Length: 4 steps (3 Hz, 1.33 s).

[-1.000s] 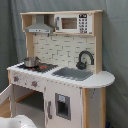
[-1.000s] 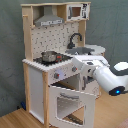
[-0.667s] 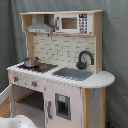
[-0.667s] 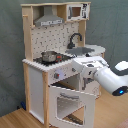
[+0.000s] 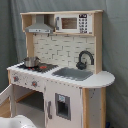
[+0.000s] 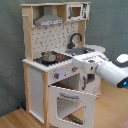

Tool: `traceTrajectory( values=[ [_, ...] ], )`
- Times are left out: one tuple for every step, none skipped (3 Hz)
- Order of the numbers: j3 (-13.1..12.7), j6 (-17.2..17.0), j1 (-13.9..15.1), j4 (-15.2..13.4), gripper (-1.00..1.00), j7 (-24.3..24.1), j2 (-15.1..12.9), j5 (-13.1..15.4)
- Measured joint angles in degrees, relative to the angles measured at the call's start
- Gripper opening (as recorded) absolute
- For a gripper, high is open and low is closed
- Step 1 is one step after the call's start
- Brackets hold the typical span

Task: Play with the kitchen

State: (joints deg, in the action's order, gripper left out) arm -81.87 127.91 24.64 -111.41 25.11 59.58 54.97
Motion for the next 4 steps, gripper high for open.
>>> traceTrajectory(
  values=[
    [4.21,3.91,-2.66,-3.63,1.00,2.26,-0.36,0.00],
    [7.90,6.40,-5.50,-7.03,1.00,4.02,-0.37,0.00],
    [11.60,8.12,-8.91,-10.50,1.00,5.85,-0.33,0.00],
    [15.00,9.01,-12.51,-13.75,1.00,7.64,-0.29,0.01]
  ],
)
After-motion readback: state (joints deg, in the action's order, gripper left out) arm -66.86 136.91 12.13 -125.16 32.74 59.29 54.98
